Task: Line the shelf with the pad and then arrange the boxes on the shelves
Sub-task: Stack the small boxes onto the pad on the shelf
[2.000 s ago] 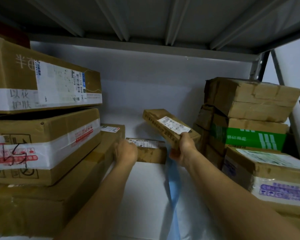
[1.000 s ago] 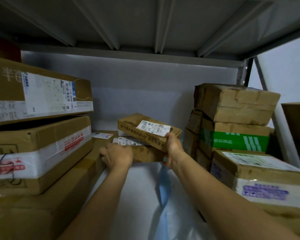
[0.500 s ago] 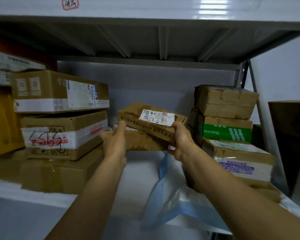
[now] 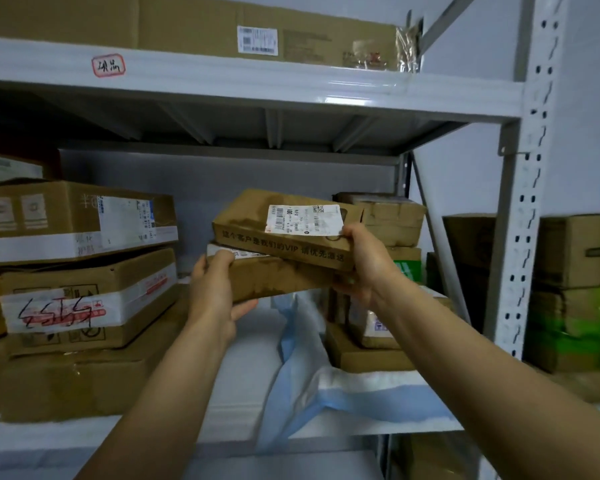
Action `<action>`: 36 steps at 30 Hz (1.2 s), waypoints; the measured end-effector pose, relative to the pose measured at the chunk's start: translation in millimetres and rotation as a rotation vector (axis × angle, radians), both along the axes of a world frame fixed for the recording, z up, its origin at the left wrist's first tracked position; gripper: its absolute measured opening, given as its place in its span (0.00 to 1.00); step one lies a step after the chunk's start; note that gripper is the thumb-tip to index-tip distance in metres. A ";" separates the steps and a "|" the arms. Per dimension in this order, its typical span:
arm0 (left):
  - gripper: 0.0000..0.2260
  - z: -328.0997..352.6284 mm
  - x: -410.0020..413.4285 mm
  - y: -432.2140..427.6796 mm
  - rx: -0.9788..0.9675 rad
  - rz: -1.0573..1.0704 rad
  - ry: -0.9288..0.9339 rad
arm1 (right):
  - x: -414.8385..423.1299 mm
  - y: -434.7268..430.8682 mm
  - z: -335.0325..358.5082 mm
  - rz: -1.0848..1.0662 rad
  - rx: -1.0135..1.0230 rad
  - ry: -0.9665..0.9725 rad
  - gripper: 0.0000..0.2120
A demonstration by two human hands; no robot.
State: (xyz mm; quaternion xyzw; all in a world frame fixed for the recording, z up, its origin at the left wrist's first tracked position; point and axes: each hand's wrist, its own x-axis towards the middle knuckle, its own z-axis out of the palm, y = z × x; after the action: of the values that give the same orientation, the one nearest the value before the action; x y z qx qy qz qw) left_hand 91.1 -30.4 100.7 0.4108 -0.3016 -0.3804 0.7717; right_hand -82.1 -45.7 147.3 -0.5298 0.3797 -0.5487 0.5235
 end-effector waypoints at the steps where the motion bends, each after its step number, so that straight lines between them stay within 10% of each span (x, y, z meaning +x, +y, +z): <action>1: 0.17 2.9 -8.4 -0.7 0.000 -0.031 -0.009 | -10.1 3.2 2.8 -0.025 -0.001 -0.002 0.12; 18: 0.18 18.9 -152.4 -62.4 0.110 -0.246 -0.104 | -168.9 -36.1 14.1 -0.247 0.103 0.042 0.16; 36: 0.34 -13.2 -170.1 -105.2 0.216 0.100 -0.503 | -196.2 -68.6 16.8 -0.092 0.013 0.096 0.15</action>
State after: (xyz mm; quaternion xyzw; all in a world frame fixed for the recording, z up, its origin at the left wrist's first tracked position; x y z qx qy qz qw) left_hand -79.1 -135.6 87.5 0.5865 -0.4206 -0.2578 0.6424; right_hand -278.3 -114.3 164.0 -0.5340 0.4317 -0.5437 0.4825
